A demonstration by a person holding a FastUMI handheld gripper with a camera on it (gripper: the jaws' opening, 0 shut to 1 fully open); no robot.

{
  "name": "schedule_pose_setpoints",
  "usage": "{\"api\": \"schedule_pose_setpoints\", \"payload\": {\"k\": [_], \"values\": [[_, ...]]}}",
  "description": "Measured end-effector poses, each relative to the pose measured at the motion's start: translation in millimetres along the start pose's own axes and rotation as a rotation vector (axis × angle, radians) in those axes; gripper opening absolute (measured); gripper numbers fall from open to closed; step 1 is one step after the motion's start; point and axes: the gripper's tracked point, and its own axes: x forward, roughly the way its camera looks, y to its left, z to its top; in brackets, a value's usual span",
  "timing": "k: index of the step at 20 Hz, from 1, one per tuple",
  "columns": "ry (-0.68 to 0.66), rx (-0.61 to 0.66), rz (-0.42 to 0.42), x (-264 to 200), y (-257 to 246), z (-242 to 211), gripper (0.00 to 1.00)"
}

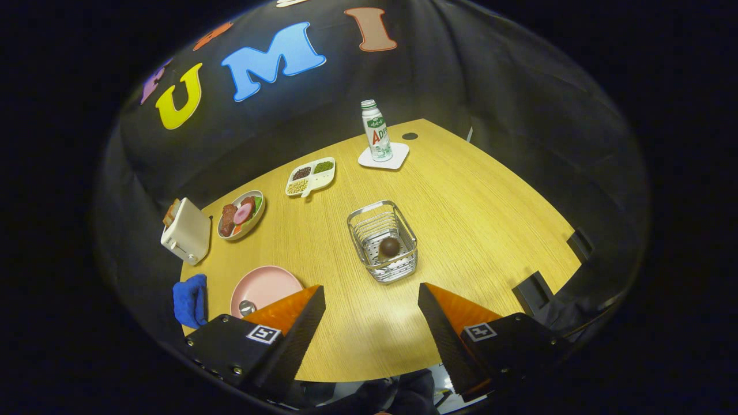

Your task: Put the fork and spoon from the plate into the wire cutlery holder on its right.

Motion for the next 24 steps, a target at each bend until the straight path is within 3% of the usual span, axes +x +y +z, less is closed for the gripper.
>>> {"api": "schedule_pose_setpoints", "payload": {"k": [13,24], "values": [[0.04,-0.052,0.05,6.0,30.2,-15.1,0.99],[0.147,-0.22,0.179,26.2,113.2,-55.9,1.0]]}}
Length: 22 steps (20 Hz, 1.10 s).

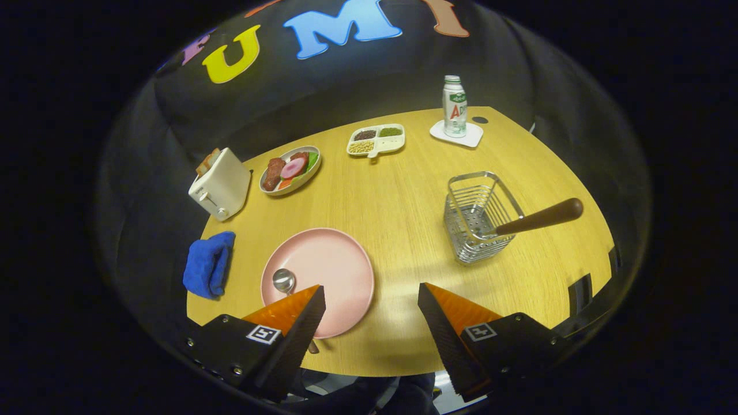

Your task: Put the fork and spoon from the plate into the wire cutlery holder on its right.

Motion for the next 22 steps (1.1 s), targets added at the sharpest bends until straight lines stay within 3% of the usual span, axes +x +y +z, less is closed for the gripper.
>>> {"api": "schedule_pose_setpoints", "payload": {"k": [4,6,10,16,18,22], "values": [[0.06,-0.096,0.067,16.6,38.5,-13.9,0.99],[0.093,-0.146,0.093,25.4,54.9,-22.5,0.88],[0.154,-0.235,0.127,40.8,79.0,-40.6,0.81],[0.212,-0.349,0.12,64.4,87.8,-62.3,0.83],[0.238,-0.367,0.116,73.0,86.0,-70.6,0.47],[0.284,-0.373,0.111,79.8,79.9,-81.8,0.45]]}}
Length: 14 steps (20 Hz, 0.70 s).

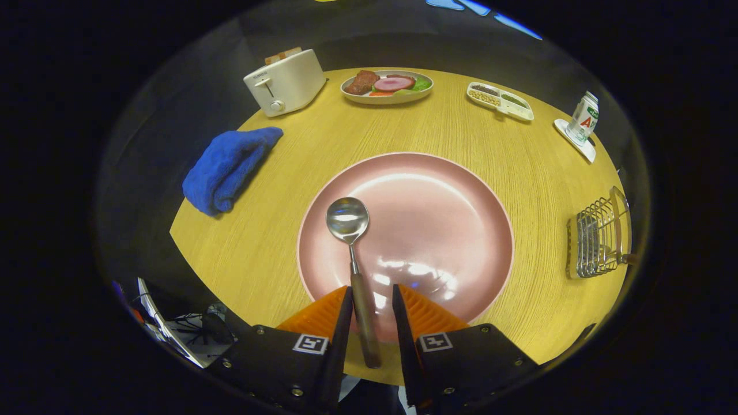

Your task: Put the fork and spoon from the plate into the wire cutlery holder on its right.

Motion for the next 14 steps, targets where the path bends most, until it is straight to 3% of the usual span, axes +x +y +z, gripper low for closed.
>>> {"api": "schedule_pose_setpoints", "payload": {"k": [2,3,5,6,14], "values": [[-0.007,0.02,-0.008,5.9,-3.3,1.8,0.43],[0.006,0.018,-0.003,-3.7,-2.9,-2.7,0.17],[-0.009,0.037,-0.017,3.3,-7.7,0.7,0.17],[-0.006,0.04,-0.014,0.2,-8.7,1.8,0.05],[-0.068,0.157,0.001,-13.6,-17.1,13.7,0.05]]}}
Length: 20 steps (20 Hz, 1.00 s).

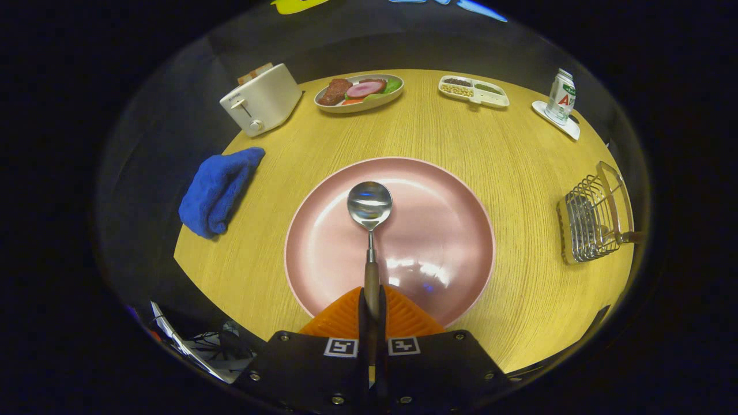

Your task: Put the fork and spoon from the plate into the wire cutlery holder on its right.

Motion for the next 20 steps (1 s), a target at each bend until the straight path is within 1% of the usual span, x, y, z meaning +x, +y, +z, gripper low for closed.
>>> {"api": "schedule_pose_setpoints", "payload": {"k": [11,15,20], "values": [[-0.114,0.128,-0.034,-39.0,-34.0,25.7,0.05],[-0.171,0.209,-0.057,-62.6,-60.1,37.9,0.05],[-0.23,0.331,-0.113,-90.3,-108.6,41.5,0.05]]}}
